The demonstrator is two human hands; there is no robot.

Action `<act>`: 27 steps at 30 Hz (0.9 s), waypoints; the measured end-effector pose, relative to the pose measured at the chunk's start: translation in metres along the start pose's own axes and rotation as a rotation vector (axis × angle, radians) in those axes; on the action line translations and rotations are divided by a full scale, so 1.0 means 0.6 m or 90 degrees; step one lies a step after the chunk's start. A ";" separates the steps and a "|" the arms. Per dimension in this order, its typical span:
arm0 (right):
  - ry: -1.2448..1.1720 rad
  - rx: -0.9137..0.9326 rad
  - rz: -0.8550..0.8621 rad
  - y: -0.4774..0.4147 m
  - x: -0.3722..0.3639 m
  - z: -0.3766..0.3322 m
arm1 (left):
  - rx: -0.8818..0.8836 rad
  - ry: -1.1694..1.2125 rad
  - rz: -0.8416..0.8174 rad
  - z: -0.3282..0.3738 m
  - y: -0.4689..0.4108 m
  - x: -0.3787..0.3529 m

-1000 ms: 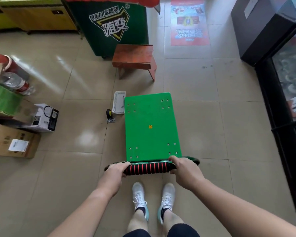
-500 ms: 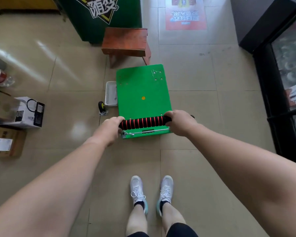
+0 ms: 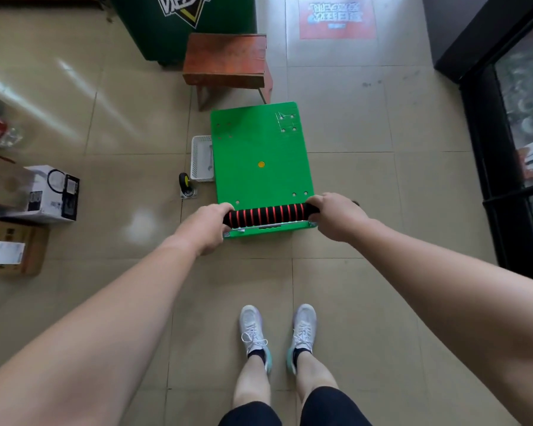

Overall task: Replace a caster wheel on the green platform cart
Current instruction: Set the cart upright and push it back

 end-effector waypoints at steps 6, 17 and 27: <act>-0.069 -0.026 0.004 0.106 -0.061 0.004 | -0.019 -0.007 -0.012 -0.017 0.099 -0.071; -0.111 0.016 0.036 0.272 -0.188 -0.003 | -0.042 0.028 0.035 -0.016 0.281 -0.185; -0.106 0.053 0.055 0.325 -0.217 -0.011 | -0.067 0.056 0.024 -0.033 0.330 -0.235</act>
Point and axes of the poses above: each hand's wrist, its own y-axis away from the middle knuckle, its own x-axis out of the back of the hand, z = x × y, the point moved 6 cm from there along -y, towards the middle knuckle, and after that the axes turned 5 degrees about x, right-handed, at the moved point
